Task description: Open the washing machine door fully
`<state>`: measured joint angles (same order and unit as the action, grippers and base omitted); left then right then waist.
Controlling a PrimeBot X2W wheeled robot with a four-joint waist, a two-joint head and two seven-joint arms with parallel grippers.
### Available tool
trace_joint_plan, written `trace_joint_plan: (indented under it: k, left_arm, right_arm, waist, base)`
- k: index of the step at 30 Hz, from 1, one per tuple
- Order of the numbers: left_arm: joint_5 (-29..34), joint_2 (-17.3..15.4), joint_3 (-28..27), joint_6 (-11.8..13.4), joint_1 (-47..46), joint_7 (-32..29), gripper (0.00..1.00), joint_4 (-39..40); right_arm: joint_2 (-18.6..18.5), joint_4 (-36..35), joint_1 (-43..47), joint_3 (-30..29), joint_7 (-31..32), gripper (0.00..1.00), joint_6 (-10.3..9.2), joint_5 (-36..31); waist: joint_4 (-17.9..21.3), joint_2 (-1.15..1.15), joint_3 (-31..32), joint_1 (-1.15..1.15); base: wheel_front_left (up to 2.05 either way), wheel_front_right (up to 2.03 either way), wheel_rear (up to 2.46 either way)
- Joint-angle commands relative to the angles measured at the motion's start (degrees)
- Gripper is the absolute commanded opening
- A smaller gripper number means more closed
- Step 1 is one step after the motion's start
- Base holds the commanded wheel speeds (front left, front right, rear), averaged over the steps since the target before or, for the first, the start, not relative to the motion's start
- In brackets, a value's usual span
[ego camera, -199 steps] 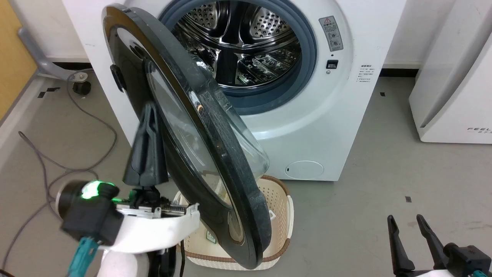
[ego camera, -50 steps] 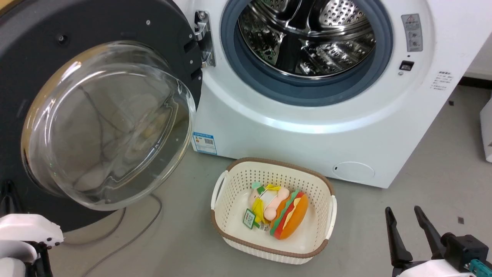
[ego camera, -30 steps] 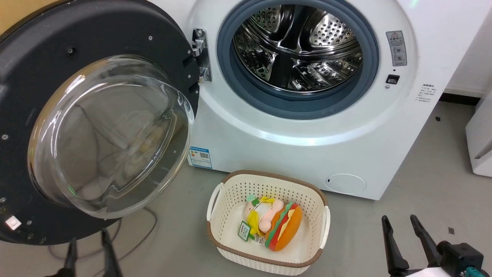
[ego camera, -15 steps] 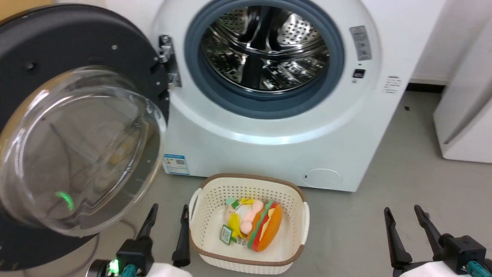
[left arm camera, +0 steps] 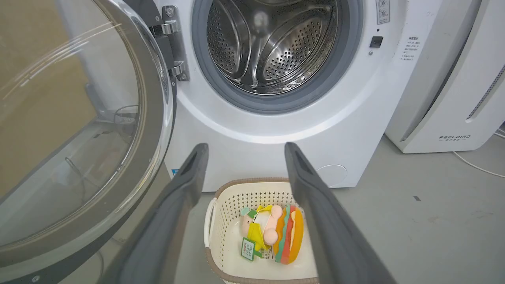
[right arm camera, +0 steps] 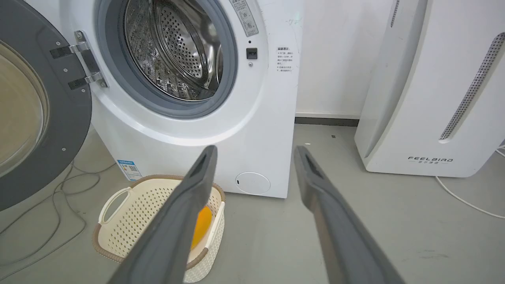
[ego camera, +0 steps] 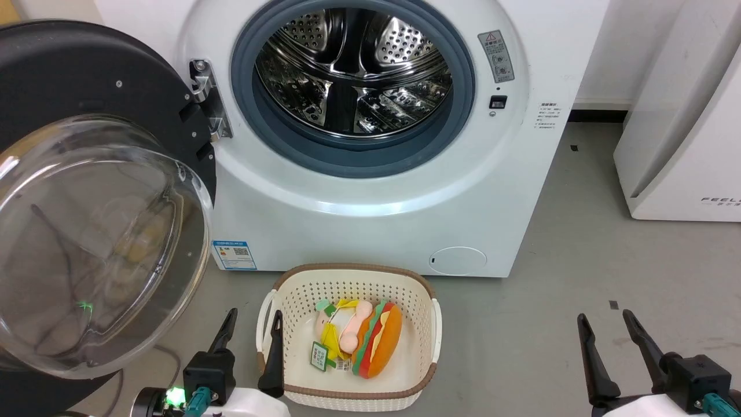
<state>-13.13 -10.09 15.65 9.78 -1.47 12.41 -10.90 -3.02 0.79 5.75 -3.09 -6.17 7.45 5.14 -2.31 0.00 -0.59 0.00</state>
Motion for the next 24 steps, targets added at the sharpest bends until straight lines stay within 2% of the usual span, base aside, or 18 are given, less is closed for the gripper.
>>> trace_joint_plan:
  k: [1,17,18,24]
  left_arm:
    - [0.12,-0.36,-0.23,0.28,-0.66,0.41,1.0,-0.26]
    - [-0.23,-0.98,-0.01,0.83,-1.11,0.85,1.0,-0.84]
    - [-0.12,-0.65,0.03,0.63,-0.04,0.47,0.0,-0.69]
    - [0.22,-0.34,-0.33,0.36,0.02,-0.11,0.0,-0.37]
  right_arm:
    - [0.14,-0.37,0.46,0.16,0.04,1.0,0.03,0.29]
    - [0.14,-0.1,0.21,0.42,-0.18,1.0,0.03,0.76]
    - [0.0,0.02,-0.05,0.37,0.0,0.0,0.0,0.43]
    - [0.0,0.03,-0.22,0.42,0.16,0.0,0.0,0.26]
  waist:
    - [-0.1,0.0,-0.08,0.0]
    - [-0.09,0.0,-0.35,0.0]
    - [-0.08,0.0,-0.36,0.0]
    - [-0.01,0.0,-0.33,0.0]
  base:
    - [0.0,0.0,0.0]
    - [0.0,0.0,0.0]
    - [0.0,0.0,0.0]
    - [0.0,0.0,0.0]
